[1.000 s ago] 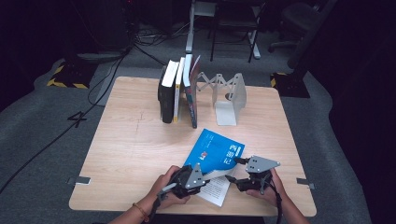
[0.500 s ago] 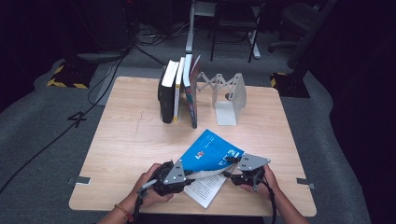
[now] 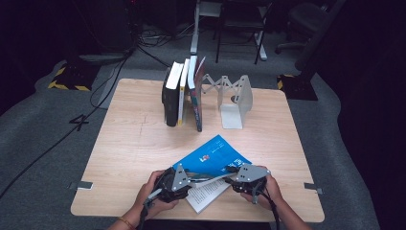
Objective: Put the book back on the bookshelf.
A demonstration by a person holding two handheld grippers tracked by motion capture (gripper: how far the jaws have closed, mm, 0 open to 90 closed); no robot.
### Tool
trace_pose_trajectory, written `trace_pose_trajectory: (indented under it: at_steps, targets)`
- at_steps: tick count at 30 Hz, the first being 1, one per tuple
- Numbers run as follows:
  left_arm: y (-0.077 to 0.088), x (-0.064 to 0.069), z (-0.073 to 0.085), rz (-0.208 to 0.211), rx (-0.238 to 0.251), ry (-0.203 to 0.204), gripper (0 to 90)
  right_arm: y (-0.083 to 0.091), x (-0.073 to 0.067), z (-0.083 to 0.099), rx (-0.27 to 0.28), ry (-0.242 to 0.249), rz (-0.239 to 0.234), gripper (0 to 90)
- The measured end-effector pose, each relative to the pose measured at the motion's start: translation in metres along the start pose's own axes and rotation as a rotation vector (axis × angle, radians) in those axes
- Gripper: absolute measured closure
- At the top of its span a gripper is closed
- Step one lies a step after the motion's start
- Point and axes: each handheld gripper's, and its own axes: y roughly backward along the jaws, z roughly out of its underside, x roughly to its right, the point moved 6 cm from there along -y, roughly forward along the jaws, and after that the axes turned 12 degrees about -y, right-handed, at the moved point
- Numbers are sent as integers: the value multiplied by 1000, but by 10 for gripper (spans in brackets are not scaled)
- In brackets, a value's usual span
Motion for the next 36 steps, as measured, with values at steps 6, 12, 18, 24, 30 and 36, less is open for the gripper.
trace_pose_trajectory:
  at_steps: [6,12,18,24,30,36]
  targets:
    - [0,-2,-1,29,22,-14,652,-1,-3,-2,-6,1,6,637]
    - [1,-6,4,74,41,-33,674,1,22,11,-25,-94,1,465]
    - [2,-11,9,89,51,-52,674,11,46,29,-6,-133,-11,429]
    - [3,-23,12,104,57,-55,666,12,44,34,-3,-51,31,568]
    - [-5,-47,13,83,32,-38,623,11,36,27,-3,-32,73,641]
    - [-14,-65,11,69,-2,-31,574,9,33,19,-6,-17,122,683]
